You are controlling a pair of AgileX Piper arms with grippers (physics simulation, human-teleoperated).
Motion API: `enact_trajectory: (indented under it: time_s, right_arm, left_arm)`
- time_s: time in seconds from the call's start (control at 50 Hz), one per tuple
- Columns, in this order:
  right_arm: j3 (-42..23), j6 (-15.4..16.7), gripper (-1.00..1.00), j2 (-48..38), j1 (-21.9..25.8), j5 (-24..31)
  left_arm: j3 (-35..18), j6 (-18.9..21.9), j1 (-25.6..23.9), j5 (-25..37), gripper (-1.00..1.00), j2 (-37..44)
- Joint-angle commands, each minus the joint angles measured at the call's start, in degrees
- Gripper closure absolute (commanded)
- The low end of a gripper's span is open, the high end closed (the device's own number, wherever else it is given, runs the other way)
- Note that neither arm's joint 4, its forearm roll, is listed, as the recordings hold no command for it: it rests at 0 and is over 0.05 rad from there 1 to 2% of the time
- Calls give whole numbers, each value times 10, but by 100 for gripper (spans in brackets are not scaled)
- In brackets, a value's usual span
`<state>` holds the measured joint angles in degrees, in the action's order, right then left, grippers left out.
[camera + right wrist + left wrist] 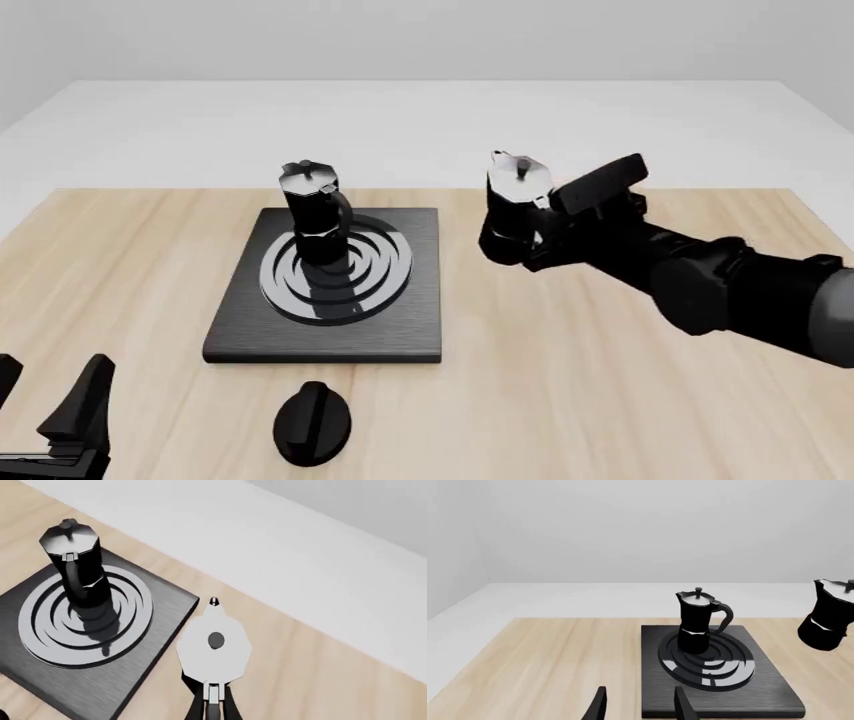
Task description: Put both moka pots on the stove.
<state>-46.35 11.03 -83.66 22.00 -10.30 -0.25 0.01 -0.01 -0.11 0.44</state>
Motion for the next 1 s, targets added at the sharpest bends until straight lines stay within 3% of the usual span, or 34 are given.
enact_trajectory:
  time_s: [0.02,0.54,1.0]
  right_arm:
    - [-38,-1,100,-4,47,-2]
    - [-47,-9,100,-21,146,-3]
    - [-65,-17,100,-47,198,-4]
  left_arm:
    - [0,0,0,0,-100,0]
    - [0,0,0,0,-100,0]
    - [0,0,0,0,-100,0]
